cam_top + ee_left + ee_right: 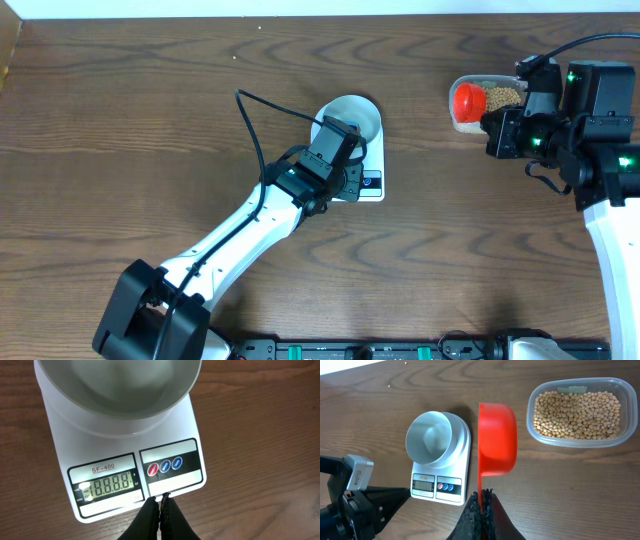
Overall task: Scoop item into bowl and weigh 50g on scale
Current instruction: 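Pull left gripper back from the scale and hold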
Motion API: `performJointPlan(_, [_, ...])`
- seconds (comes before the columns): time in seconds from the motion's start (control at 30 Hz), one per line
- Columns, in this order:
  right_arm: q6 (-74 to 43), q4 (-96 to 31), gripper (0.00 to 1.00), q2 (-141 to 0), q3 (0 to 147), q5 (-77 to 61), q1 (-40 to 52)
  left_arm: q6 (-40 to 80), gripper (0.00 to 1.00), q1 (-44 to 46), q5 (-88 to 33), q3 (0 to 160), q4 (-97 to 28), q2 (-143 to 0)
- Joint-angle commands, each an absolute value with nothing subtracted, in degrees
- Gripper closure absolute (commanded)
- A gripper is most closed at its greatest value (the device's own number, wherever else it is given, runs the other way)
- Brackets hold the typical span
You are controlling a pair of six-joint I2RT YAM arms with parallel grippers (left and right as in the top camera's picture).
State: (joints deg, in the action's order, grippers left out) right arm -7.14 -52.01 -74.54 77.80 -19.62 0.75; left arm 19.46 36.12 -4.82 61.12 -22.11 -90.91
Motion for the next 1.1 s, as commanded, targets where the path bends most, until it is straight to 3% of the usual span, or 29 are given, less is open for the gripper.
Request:
performJointPlan(0.0, [-6.6,-51.9,0.99,-74.4,77.5,-19.4,0.6,18.7,0.93,36.0,-5.3,61.4,-22.3,-91.0])
performJointPlan(0.57, [-6.4,-52.1,0.99,-74.4,77.5,-19.4,0.6,12.7,0.93,32.3,-5.3,61.5,-29.8,-90.0])
performJointPlan(1.07, [-6.1,-51.7,0.99,-74.4,77.5,-19.4,0.6,8.0,0.93,31.7,-5.3,61.5,-38.1,-73.1])
